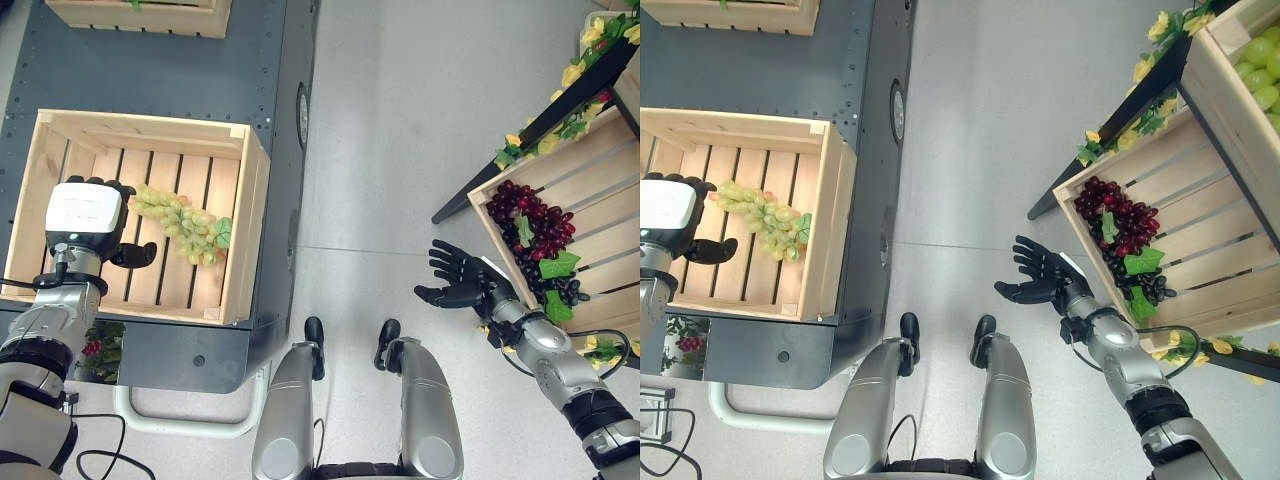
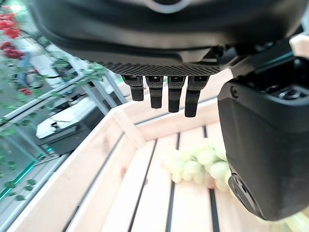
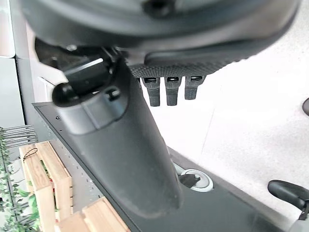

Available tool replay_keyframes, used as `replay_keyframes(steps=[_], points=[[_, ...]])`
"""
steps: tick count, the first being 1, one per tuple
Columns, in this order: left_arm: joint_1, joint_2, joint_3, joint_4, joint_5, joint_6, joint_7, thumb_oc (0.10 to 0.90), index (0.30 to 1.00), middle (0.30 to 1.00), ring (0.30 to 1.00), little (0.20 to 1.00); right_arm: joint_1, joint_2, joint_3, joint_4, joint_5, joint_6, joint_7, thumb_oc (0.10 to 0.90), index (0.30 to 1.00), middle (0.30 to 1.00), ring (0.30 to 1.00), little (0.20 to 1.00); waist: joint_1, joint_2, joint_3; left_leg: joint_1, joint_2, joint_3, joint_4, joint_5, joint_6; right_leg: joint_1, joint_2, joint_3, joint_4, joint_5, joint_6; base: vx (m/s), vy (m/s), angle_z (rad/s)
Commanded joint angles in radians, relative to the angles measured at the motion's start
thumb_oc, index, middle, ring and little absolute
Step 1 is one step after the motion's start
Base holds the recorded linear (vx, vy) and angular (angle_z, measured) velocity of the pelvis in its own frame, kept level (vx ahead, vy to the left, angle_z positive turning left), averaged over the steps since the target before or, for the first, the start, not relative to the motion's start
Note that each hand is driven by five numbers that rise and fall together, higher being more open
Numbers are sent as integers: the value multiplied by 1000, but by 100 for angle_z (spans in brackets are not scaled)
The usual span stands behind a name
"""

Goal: Pick up the fruits from the basket on one side to the basket on the other side

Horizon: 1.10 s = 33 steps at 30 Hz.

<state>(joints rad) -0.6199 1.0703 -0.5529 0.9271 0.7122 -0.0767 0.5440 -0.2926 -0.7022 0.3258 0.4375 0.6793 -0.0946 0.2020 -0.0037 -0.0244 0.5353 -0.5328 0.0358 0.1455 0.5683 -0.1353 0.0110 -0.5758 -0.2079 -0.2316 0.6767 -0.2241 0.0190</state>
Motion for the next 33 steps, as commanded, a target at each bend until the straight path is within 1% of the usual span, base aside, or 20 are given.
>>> replay_keyframes(steps=[1, 3, 6, 11, 15, 17, 20, 22, 23, 25, 30, 33], points=[[-70, 106, 37, -27, 52, -12, 116, 800, 900, 900, 900, 900, -24, -88, -25, -44, 65, -96, 47, 800, 900, 900, 900, 900, -9, 53, -15, 15, -36, 64, -1, -46, 34, 37, 24, -9, -56, 50, -5, -27, 46, 2], [-84, 109, 15, -35, 85, -44, 168, 800, 900, 900, 900, 900, -24, -91, -26, -45, 64, -99, 40, 800, 900, 900, 900, 900, -7, 52, -15, -6, -34, 67, 10, -51, 37, 15, 24, -10, -46, 50, -4, -16, 43, 4], [-104, 125, -16, -57, 122, -72, 182, 800, 900, 900, 900, 900, -19, -97, -27, -46, 63, -110, 37, 800, 900, 900, 900, 900, -7, 51, -15, -35, -28, 72, 27, -58, 42, -17, 22, -11, -26, 50, -3, -7, 49, 3], [-145, 133, -82, -44, 143, -67, 130, 800, 900, 900, 900, 900, -27, -111, -23, -46, 71, -118, 28, 800, 900, 900, 900, 900, -9, 47, -15, -72, -20, 76, 52, -69, 46, -54, 24, -7, -5, 49, 0, 0, 45, 0], [-170, 136, -112, -40, 141, -47, 133, 800, 900, 900, 900, 900, -38, -122, -19, -44, 73, -117, 35, 800, 900, 900, 900, 900, -10, 43, -15, -97, -15, 77, 68, -75, 47, -81, 24, -2, 9, 48, 1, 0, 40, 0], [-200, 133, -134, -30, 139, -47, 139, 800, 900, 900, 900, 900, -52, -130, -9, -44, 78, -121, 30, 800, 900, 900, 900, 900, -8, 38, -15, -126, -7, 80, 86, -79, 49, -110, 23, -3, 27, 46, -1, -19, 40, 1], [-224, 123, -156, -19, 144, -49, 128, 800, 900, 900, 900, 900, -59, -130, -8, -39, 82, -131, 30, 800, 900, 900, 900, 900, -8, 32, -15, -153, -1, 78, 100, -85, 47, -137, 23, 0, 43, 43, -1, 0, 0, 0], [-233, 116, -165, -17, 146, -41, 101, 800, 900, 900, 900, 900, -61, -130, -5, -43, 85, -131, 28, 800, 900, 900, 900, 900, -8, 26, -15, -167, 2, 76, 106, -88, 49, -152, 25, -2, 53, 41, -2, 0, 0, 0], [-242, 110, -178, -10, 136, -20, 49, 800, 900, 900, 900, 900, -64, -127, -4, -45, 87, -133, 25, 800, 900, 900, 900, 900, -9, 20, -15, -178, 5, 75, 110, -90, 51, -161, 27, -3, 56, 43, -2, 0, 0, 0], [-245, 107, -184, -3, 124, 0, 13, 800, 900, 900, 900, 900, -67, -127, -4, -42, 92, -139, 27, 800, 900, 900, 900, 900, -8, 17, -15, -187, 6, 73, 113, -91, 51, -168, 28, -3, 57, 44, -1, 0, 0, 0], [-264, 97, -202, 49, 75, 111, -60, 800, 900, 900, 900, 900, -94, -123, 10, -32, 120, -162, 38, 800, 900, 900, 900, 900, -7, 3, -15, -213, 13, 65, 118, -91, 49, -186, 34, -6, 58, 45, 0, 0, 0, 0], [-283, 88, -205, 83, 64, 128, -73, 800, 900, 900, 900, 900, -111, -123, 20, -32, 139, -167, 42, 800, 900, 900, 900, 900, -8, -3, -15, -227, 15, 63, 123, -92, 48, -197, 34, -8, 64, 41, -4, -3, -4, -2]])
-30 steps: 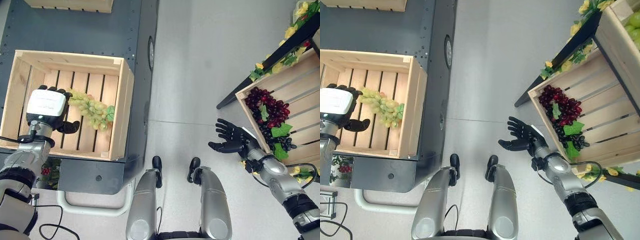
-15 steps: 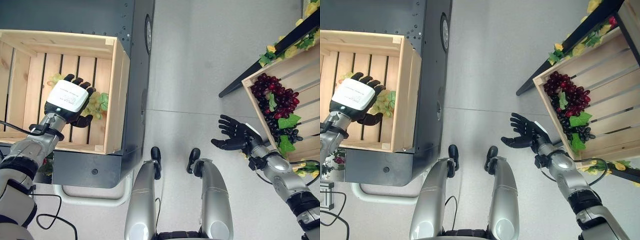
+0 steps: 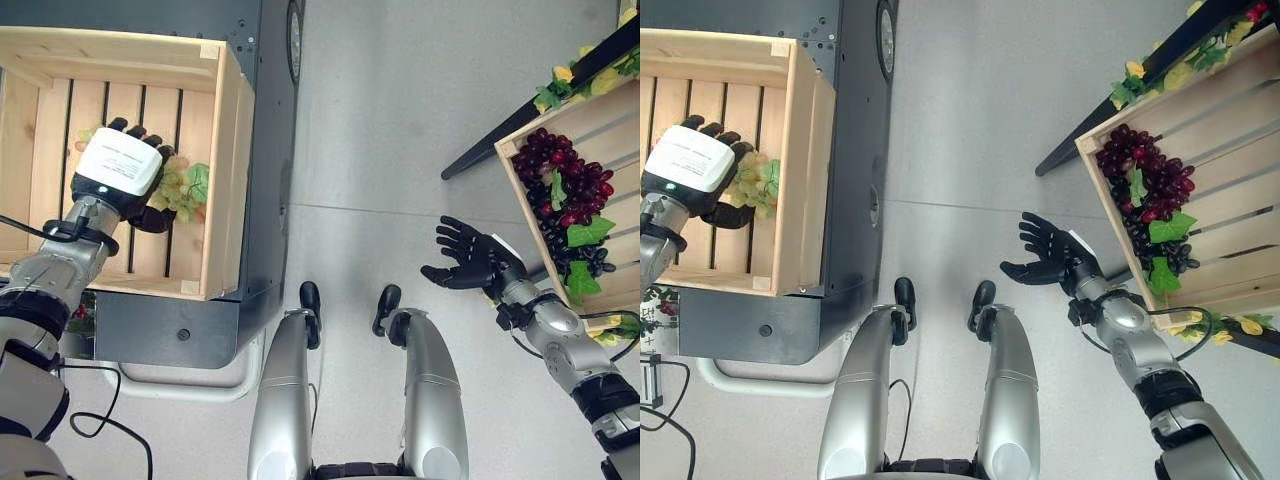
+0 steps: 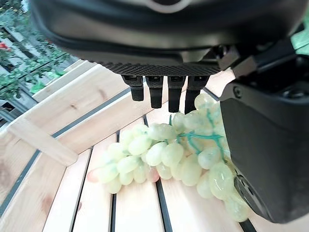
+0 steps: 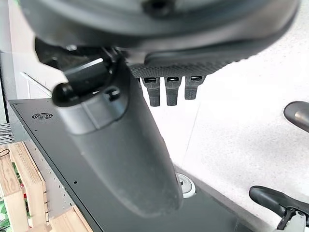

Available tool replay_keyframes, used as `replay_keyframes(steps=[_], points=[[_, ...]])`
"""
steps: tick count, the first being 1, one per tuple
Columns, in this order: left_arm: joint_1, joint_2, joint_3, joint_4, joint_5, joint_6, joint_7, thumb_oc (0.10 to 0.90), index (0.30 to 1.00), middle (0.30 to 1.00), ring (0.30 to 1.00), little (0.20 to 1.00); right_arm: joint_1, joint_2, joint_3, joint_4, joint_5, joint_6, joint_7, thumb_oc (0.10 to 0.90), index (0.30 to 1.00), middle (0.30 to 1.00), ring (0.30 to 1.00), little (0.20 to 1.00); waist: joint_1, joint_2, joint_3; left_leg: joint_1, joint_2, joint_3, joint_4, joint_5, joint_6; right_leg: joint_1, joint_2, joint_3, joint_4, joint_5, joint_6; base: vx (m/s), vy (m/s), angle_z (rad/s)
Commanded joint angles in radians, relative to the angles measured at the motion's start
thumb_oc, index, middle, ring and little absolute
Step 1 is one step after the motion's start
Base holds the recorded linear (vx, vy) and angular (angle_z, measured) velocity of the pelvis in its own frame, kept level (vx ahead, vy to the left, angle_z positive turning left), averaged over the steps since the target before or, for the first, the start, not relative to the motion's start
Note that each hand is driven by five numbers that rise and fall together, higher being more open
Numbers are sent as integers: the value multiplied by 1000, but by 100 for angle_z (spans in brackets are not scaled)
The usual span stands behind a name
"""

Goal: Pick up the fruits from the basket on one side to the basket on the other side

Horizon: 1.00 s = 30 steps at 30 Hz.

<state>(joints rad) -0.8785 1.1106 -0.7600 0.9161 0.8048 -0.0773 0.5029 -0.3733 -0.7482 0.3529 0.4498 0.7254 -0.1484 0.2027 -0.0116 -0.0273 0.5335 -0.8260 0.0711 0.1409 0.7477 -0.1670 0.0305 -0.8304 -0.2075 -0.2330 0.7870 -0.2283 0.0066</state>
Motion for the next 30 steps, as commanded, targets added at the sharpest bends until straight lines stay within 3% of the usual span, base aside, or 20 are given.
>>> replay_keyframes(steps=[1, 3, 4, 5, 9, 13, 21, 25, 30], points=[[-27, 44, 0, 104, -31, 125, -28, 800, 900, 900, 900, 900, -36, -75, -6, -43, 103, -109, 44, 800, 900, 900, 900, 900, 0, -1, -14, 64, -20, 66, -56, -60, 27, 56, 35, -8, -44, 43, 8, -10, -10, -4], [-38, 36, -2, 116, -48, 107, -35, 776, 865, 865, 865, 865, -46, -70, -2, -44, 106, -106, 42, 800, 900, 900, 900, 900, 1, -4, -14, 53, -20, 61, -51, -61, 26, 47, 34, -11, -36, 40, 6, -8, -6, 2], [-43, 34, -4, 116, -49, 98, -32, 535, 502, 502, 502, 502, -47, -67, -1, -48, 103, -106, 39, 800, 900, 900, 900, 900, 1, -6, -14, 51, -19, 61, -51, -61, 26, 45, 34, -12, -35, 40, 6, -19, -15, 6], [-49, 31, -3, 113, -65, 86, -40, 400, 300, 300, 300, 300, -48, -63, 1, -52, 104, -105, 35, 800, 900, 900, 900, 900, 2, -7, -14, 48, -19, 61, -48, -62, 27, 42, 32, -14, -33, 40, 5, -15, -16, 6], [-56, 24, 6, 100, -138, 30, -16, 400, 300, 300, 300, 300, -48, -50, -3, -57, 115, -113, 40, 800, 900, 900, 900, 900, 5, -11, -14, 54, -23, 56, -55, -64, 28, 48, 35, -13, -37, 40, 8, -4, -5, 1], [-55, 19, 25, 84, -123, -31, -2, 400, 300, 300, 300, 300, -44, -29, -11, -70, 119, -120, 49, 800, 900, 900, 900, 900, 7, -10, -14, 80, -28, 59, -69, -64, 31, 70, 37, -13, -52, 43, 13, 0, 0, 0], [2, 8, 76, 55, -189, -132, 29, 400, 300, 300, 300, 300, -31, 7, -24, -80, 94, -113, 73, 800, 900, 900, 900, 900, 10, 14, -14, 196, -44, 64, -117, -62, 26, 166, 28, -3, -91, 46, 24, 2, -5, -2], [46, 1, 148, 44, -324, -185, 38, 400, 300, 300, 300, 300, -6, 26, -46, -79, 87, -106, 58, 800, 900, 900, 900, 900, 12, 28, -14, 261, -56, 65, -145, -57, 24, 221, 22, 1, -105, 42, 28, 6, -33, -6], [190, -53, 400, 16, -601, -256, -3, 400, 300, 300, 300, 300, 35, 73, -87, -75, 62, -89, 59, 800, 900, 900, 900, 900, 15, 36, -14, 394, -78, 51, -194, -52, 19, 337, 19, 12, -131, 36, 31, 15, -51, -3]])
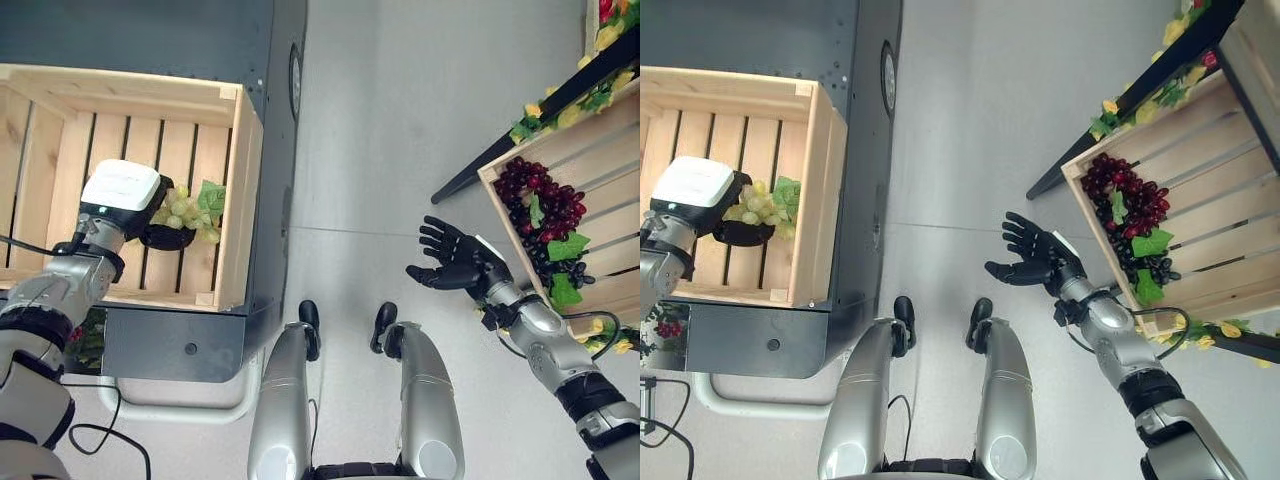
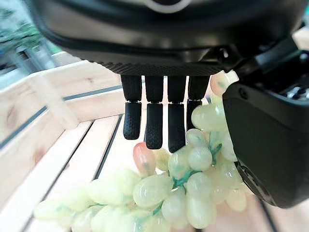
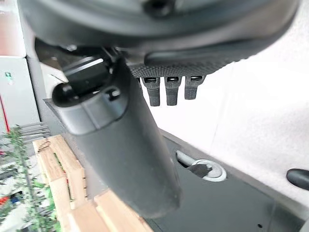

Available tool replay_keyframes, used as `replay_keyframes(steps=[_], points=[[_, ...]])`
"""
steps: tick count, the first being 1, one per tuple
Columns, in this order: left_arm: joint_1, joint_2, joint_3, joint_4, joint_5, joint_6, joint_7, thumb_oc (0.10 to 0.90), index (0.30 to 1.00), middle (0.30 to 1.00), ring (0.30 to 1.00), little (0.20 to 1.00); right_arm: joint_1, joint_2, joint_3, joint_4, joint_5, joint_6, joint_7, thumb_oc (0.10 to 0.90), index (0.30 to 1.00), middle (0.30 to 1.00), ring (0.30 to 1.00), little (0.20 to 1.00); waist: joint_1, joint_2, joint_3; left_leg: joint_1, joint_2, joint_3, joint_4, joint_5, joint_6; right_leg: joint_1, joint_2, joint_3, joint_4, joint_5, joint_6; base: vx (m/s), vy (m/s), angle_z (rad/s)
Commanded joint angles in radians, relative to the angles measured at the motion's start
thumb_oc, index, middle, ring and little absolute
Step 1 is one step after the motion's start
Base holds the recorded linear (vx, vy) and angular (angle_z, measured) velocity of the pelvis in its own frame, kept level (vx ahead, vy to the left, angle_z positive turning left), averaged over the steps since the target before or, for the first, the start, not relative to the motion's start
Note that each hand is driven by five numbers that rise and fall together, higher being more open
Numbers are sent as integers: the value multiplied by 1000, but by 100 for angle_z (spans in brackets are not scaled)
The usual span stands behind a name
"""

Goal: Pick up the fruits from the basket on one side to the basket on the other side

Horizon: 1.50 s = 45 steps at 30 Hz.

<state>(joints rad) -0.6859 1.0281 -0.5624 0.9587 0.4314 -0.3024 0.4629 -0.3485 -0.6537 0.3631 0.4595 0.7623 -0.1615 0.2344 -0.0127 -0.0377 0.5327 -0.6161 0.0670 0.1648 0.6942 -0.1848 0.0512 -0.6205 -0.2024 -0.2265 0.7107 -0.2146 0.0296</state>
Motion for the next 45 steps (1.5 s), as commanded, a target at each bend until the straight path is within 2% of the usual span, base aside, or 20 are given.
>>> replay_keyframes(steps=[1, 3, 6, 7, 11, 13, 16, 19, 23, 27, 31, 33, 35, 38, 45], points=[[5, 27, 215, -30, -231, -29, 33, 400, 300, 300, 300, 300, 12, -20, -98, -85, 24, -75, 28, 800, 900, 900, 900, 900, 15, 47, -13, 190, -74, 26, -144, -34, -2, 132, 14, 6, -57, 22, 8, 28, -59, -5], [69, -17, 340, -64, -360, -59, 0, 400, 300, 300, 300, 300, 40, 11, -124, -92, 4, -67, 33, 800, 900, 900, 900, 900, 17, 46, -13, 253, -84, 18, -180, -15, 1, 188, 14, 7, -86, 36, 3, -18, -71, -3], [121, -53, 414, -99, -454, -78, -31, 400, 300, 300, 300, 300, 73, 36, -132, -98, -11, -67, 37, 800, 900, 900, 900, 900, 15, 48, -39, 300, -92, 7, -215, -8, -1, 231, 18, 11, -116, 44, 8, 27, -63, 0], [147, -76, 447, -120, -528, -90, -50, 400, 300, 300, 300, 300, 89, 50, -135, -101, -16, -69, 36, 800, 900, 900, 900, 900, 15, 49, -57, 324, -97, -2, -234, -5, -3, 255, 22, 13, -138, 45, 9, 49, -74, -1], [188, -118, 503, -150, -639, -119, -80, 400, 300, 300, 300, 300, 114, 75, -136, -92, -30, -77, 48, 800, 900, 900, 900, 900, 11, 54, -94, 383, -104, -18, -277, 1, -8, 319, 32, 14, -193, 45, 8, 55, -62, -4], [240, -162, 549, -192, -734, -140, -124, 400, 300, 300, 300, 300, 148, 101, -139, -99, -56, -79, 53, 800, 900, 900, 900, 900, 11, 59, -143, 446, -114, -33, -332, 12, -16, 392, 47, 17, -261, 43, 7, 100, -95, -3], [260, -183, 564, -216, -819, -157, -162, 400, 300, 300, 300, 300, 157, 111, -139, -98, -77, -87, 42, 800, 900, 900, 900, 900, 10, 63, -168, 488, -118, -39, -372, 20, -21, 437, 55, 14, -304, 45, 8, 67, -70, -4], [300, -238, 599, -274, -1020, -133, -299, 400, 300, 300, 300, 300, 166, 146, -137, -93, -133, -87, -42, 800, 900, 900, 900, 900, 13, 78, -236, 578, -131, -55, -473, 42, -30, 544, 68, 8, -418, 58, 12, 92, -86, -5], [328, -305, 618, -353, -1157, -130, -394, 400, 300, 300, 300, 300, 173, 186, -120, -106, -185, -87, -66, 800, 900, 900, 900, 900, 17, 90, -288, 628, -135, -73, -536, 61, -37, 612, 82, 6, -508, 82, 10, 51, -98, -6], [322, -360, 609, -436, -1238, -88, -477, 400, 300, 300, 300, 300, 136, 230, -97, -113, -157, -61, -87, 800, 900, 900, 900, 900, 33, 98, -342, 666, -132, -95, -603, 90, -44, 670, 93, -3, -600, 119, 9, 17, -137, 1], [279, -371, 583, -507, -1269, -58, -514, 400, 300, 300, 300, 300, 60, 267, -65, -140, -128, -29, -101, 800, 900, 900, 900, 900, 45, 101, -380, 688, -132, -112, -659, 116, -51, 710, 107, -6, -686, 154, 7, -21, -153, 1], [255, -374, 565, -539, -1286, -49, -530, 400, 300, 300, 300, 300, 17, 277, -47, -161, -126, 8, -100, 800, 900, 900, 900, 900, 48, 103, -399, 694, -129, -111, -683, 128, -56, 726, 112, -9, -723, 168, 6, -30, -127, 11], [224, -374, 546, -558, -1297, -31, -541, 400, 300, 300, 300, 300, -31, 269, -29, -174, -127, 51, -95, 800, 900, 900, 900, 900, 51, 102, -415, 702, -125, -119, -715, 144, -63, 738, 122, -12, -752, 179, 4, -27, -131, 4], [169, -375, 507, -584, -1307, 6, -559, 400, 300, 300, 300, 300, -109, 238, -12, -191, -142, 80, -120, 800, 900, 900, 900, 900, 55, 95, -433, 710, -120, -137, -764, 171, -71, 751, 134, -19, -783, 189, 4, -26, -136, 6], [11, -400, 389, -565, -1285, 71, -601, 400, 300, 300, 300, 300, -348, 232, 15, -143, -62, 145, -217, 800, 900, 900, 900, 900, 63, 75, -467, 713, -111, -140, -772, 169, -73, 761, 145, -25, -796, 188, -3, -5, -110, 15]])
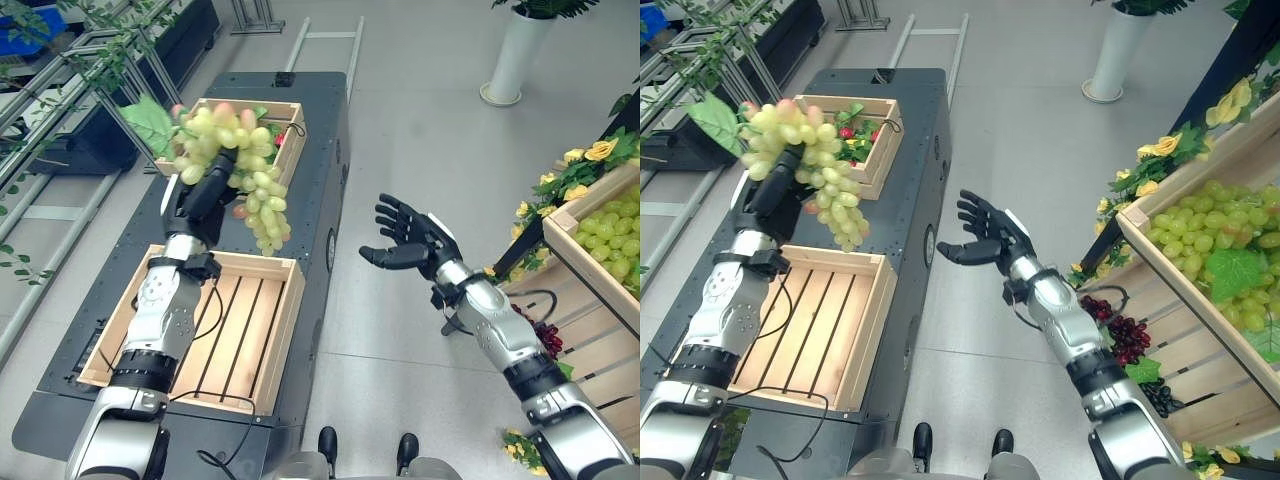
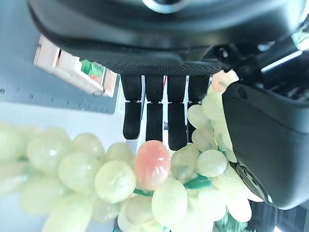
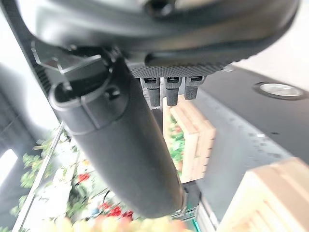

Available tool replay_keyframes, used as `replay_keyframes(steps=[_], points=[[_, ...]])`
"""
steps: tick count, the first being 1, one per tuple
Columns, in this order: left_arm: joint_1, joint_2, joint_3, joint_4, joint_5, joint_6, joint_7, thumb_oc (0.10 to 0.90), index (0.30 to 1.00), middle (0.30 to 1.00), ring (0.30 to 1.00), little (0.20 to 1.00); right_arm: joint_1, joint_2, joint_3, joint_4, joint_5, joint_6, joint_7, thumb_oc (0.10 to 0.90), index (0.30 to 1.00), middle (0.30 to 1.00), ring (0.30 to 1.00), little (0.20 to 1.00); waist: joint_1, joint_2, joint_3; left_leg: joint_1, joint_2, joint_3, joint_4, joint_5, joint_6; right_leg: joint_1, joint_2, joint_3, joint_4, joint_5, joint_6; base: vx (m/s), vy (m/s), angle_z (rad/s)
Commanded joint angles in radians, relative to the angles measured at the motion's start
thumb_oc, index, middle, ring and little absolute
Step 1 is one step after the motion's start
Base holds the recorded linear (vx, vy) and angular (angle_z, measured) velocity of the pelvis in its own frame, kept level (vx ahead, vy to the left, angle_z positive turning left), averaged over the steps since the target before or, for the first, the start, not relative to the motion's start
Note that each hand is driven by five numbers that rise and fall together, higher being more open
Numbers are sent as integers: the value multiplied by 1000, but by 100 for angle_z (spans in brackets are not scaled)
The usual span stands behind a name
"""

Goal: Pick up the fruits from the basket on one side to the basket on the other side

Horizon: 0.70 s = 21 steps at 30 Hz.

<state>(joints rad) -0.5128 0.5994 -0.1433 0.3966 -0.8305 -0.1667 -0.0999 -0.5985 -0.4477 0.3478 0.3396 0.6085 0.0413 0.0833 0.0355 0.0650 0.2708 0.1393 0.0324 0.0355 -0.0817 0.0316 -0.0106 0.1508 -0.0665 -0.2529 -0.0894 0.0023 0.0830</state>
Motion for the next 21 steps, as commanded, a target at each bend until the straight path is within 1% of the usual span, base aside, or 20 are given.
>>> replay_keyframes(steps=[1, 3, 4, 7, 13, 16, 17, 19, 21], points=[[-173, 28, -38, 1, -18, -61, -38, 400, 300, 300, 300, 300, -111, 29, 33, -16, 95, -55, -70, 800, 900, 900, 900, 900, 14, -28, -207, -41, -76, -10, 4, -48, -11, -10, 10, 2, 3, -28, -56, 7, -65, 0], [-218, 29, -69, 18, -13, -39, -46, 400, 300, 300, 300, 300, -150, 36, 42, 6, 114, -38, -80, 800, 900, 900, 900, 900, 13, -31, -214, -37, -75, -6, 2, -51, -10, -7, 12, 5, 2, -28, -56, 20, -67, 0], [-258, 30, -96, 41, -8, -29, -57, 400, 300, 300, 300, 300, -181, 36, 50, 29, 147, -28, -79, 800, 900, 900, 900, 900, 12, -33, -222, -31, -72, -3, -1, -52, -9, -5, 13, 8, 2, -29, -55, 34, -73, -1], [-291, 28, -120, 61, -7, -23, -77, 400, 300, 300, 300, 300, -205, 39, 54, 54, 200, -12, -61, 800, 900, 900, 900, 900, 12, -35, -225, -28, -71, -1, 0, -54, -8, -3, 14, 10, 2, -28, -55, 10, -19, 0], [-378, 0, -191, 115, -1, -1, -107, 400, 300, 300, 300, 300, -258, 75, 77, 98, 324, 25, -30, 800, 900, 900, 900, 900, 8, -40, -235, -19, -69, 8, 0, -60, -6, 1, 17, 17, 2, -29, -55, 18, -28, -2], [-404, -18, -220, 137, 6, -7, -127, 400, 300, 300, 300, 300, -261, 106, 91, 96, 419, 78, 13, 800, 900, 900, 900, 900, 1, -44, -239, -14, -67, 15, 1, -65, -5, 2, 20, 25, 2, -31, -56, 13, -21, -12], [-405, -18, -220, 137, 6, -8, -128, 400, 300, 300, 300, 300, -262, 106, 91, 96, 419, 78, 14, 800, 900, 900, 900, 900, 1, -45, -239, -14, -67, 16, 1, -65, -5, 2, 20, 25, 2, -31, -56, 8, -6, -12], [-416, -27, -230, 148, 15, -18, -130, 400, 300, 300, 300, 300, -261, 118, 99, 104, 445, 123, 48, 800, 900, 900, 900, 900, -2, -46, -241, -11, -66, 19, 0, -65, -5, 3, 22, 28, 2, -32, -56, 10, -6, -5], [-426, -29, -236, 152, 16, -22, -125, 400, 300, 300, 300, 300, -257, 121, 108, 106, 464, 149, 72, 800, 900, 900, 900, 900, -5, -47, -243, -9, -65, 23, -1, -65, -5, 3, 22, 29, 2, -32, -55, 0, 0, 0]])
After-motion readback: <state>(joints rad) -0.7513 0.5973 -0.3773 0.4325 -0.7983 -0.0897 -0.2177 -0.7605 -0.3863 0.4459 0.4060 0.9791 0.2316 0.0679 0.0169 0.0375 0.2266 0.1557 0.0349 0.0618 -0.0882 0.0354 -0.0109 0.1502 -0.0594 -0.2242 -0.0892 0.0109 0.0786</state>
